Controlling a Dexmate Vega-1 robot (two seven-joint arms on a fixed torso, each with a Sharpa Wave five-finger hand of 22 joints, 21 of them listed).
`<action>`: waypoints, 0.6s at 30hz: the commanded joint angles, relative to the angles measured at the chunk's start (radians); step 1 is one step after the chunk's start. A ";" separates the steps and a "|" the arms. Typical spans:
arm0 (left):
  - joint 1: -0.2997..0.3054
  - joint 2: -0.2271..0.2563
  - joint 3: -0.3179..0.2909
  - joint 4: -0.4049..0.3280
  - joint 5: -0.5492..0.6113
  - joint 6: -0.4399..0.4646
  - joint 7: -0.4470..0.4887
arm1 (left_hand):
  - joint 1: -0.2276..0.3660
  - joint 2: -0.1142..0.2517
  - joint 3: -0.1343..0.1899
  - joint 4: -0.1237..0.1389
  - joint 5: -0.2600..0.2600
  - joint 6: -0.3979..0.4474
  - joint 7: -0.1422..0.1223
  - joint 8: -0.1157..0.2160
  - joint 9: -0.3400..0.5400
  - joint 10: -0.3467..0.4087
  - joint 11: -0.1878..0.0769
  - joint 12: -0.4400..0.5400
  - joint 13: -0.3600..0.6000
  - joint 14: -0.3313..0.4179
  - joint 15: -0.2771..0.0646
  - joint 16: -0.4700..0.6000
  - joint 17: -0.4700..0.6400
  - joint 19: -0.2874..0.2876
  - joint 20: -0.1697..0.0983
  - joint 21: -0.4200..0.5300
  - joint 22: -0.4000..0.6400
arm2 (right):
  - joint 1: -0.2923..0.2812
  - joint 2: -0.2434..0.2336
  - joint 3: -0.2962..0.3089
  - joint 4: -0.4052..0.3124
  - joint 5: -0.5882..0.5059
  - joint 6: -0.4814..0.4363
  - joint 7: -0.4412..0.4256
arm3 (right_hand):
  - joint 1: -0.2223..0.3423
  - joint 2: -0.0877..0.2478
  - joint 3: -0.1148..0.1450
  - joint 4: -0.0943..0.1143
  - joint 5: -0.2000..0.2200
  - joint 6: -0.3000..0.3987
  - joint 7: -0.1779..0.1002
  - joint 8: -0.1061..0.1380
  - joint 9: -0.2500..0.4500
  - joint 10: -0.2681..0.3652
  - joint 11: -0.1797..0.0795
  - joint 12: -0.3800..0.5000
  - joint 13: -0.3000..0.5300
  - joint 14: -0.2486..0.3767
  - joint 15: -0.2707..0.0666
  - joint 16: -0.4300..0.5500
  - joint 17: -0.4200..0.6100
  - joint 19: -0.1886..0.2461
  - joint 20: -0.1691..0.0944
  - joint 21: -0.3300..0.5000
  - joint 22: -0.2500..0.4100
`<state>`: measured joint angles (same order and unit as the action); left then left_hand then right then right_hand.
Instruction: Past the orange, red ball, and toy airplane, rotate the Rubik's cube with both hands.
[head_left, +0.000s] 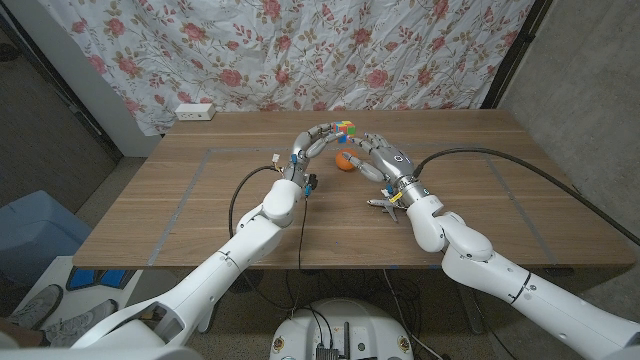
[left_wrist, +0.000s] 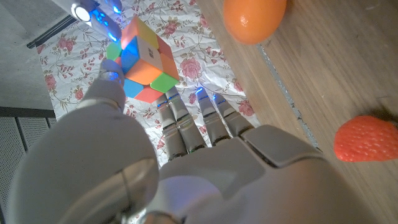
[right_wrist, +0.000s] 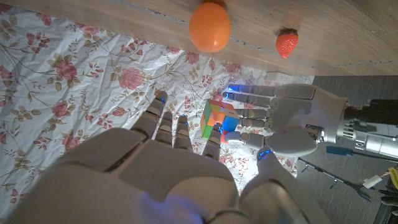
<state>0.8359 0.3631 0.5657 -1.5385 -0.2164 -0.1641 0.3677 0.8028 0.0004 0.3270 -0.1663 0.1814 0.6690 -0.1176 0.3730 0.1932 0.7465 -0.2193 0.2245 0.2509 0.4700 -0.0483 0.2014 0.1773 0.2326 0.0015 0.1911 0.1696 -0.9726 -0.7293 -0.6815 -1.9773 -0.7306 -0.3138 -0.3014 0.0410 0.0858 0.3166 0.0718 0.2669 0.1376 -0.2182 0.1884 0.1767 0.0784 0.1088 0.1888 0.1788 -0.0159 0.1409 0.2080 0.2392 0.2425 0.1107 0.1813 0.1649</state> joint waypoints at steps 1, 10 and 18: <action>0.002 0.017 0.001 -0.019 0.010 0.025 0.000 | -0.002 0.021 0.002 0.004 0.006 0.038 0.028 -0.003 0.002 0.011 0.003 -0.001 0.004 0.005 -0.111 0.001 0.003 0.005 0.001 0.003 0.005 | -0.009 -0.001 0.024 -0.012 0.020 0.014 -0.029 | 0.003 0.020 0.005 0.000 0.006 0.002 -0.002 0.000 0.000 0.007 -0.004 0.004 0.005 0.004 -0.001 0.005 0.004 0.003 0.000 0.006 0.002; -0.004 0.047 0.006 -0.041 0.026 0.046 -0.019 | -0.003 0.025 0.002 0.005 0.005 0.032 0.034 -0.009 0.003 0.010 0.005 -0.001 0.005 0.003 -0.108 0.000 0.003 0.003 0.005 0.002 0.005 | -0.010 -0.001 0.041 -0.008 0.044 0.043 -0.055 | 0.004 0.019 0.006 -0.001 0.006 0.004 -0.002 0.000 0.000 0.012 -0.004 0.006 0.005 0.007 -0.001 0.006 0.003 0.003 -0.001 0.006 0.002; -0.003 0.090 0.007 -0.075 0.060 0.074 -0.031 | -0.005 0.027 0.002 0.006 0.005 0.030 0.034 -0.013 0.003 0.011 0.006 -0.001 0.007 0.003 -0.105 0.000 0.003 0.001 0.007 0.002 0.006 | -0.022 0.012 0.079 0.011 0.139 0.110 -0.090 | 0.005 0.018 0.007 -0.002 0.006 0.005 -0.002 0.000 0.000 0.015 -0.005 0.007 0.005 0.007 -0.001 0.007 0.003 0.005 -0.001 0.006 0.002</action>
<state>0.8356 0.4043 0.5696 -1.5754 -0.1904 -0.1207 0.3513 0.7954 0.0166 0.3277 -0.1656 0.1795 0.6689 -0.1173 0.3586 0.1932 0.7517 -0.2139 0.2245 0.2534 0.4700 -0.0483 0.2014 0.1773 0.2325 0.0016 0.1911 0.1696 -0.9832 -0.7290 -0.6402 -1.9845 -0.6865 -0.2745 -0.3491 0.0410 0.0858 0.3165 0.0718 0.2669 0.1375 -0.2182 0.1885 0.1766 0.0877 0.0996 0.1888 0.1788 -0.0104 0.1355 0.2080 0.2392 0.2425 0.1107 0.1813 0.1634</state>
